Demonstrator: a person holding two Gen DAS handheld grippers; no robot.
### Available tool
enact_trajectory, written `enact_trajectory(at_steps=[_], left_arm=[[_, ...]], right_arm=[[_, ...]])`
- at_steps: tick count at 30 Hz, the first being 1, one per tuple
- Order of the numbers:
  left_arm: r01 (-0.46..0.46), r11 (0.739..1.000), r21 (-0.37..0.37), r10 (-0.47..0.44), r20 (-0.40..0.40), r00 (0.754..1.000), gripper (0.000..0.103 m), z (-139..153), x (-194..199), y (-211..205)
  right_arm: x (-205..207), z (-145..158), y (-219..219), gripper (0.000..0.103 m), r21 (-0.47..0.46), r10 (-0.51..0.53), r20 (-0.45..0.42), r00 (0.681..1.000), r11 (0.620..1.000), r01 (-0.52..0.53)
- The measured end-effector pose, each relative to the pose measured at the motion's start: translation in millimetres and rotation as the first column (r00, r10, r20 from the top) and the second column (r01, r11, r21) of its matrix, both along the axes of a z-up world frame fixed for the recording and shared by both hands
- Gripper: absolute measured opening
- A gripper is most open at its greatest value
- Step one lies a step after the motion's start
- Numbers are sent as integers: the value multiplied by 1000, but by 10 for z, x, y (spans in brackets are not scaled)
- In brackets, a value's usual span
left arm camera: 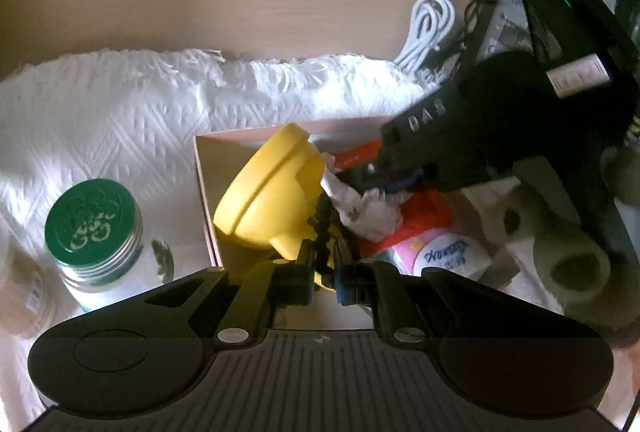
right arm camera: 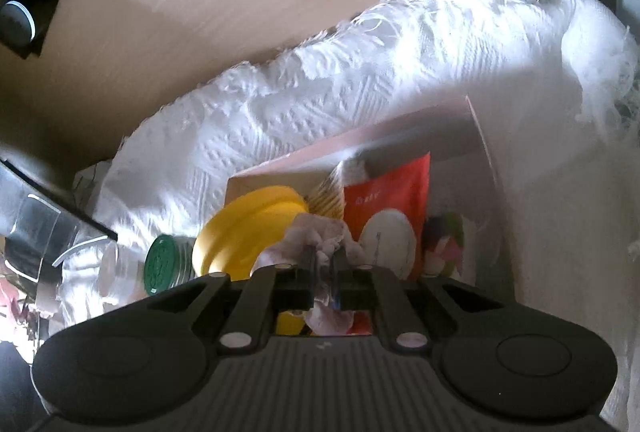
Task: Organize soft objects
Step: 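Lower the lace cloth into the box with the right tool while the left tool drops the hair band in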
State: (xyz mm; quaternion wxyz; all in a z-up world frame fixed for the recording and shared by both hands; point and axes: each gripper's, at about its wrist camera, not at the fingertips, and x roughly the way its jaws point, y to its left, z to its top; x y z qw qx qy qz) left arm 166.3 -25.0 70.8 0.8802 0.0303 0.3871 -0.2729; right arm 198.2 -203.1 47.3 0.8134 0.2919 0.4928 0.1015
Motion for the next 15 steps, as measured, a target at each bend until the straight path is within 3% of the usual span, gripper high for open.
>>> enact_trajectory(at_steps=[7,15], left_arm=[[6,1000,-1,-6,-14,1000,14,-62,81,36],[-12,997,-70,10,-35,999,13,-122,206,119]], right_arm=[[125,-24,130,6,-92,13,0,1000,996,-13],[168,-38,210,8,-168,18,0,1000,986,-18]])
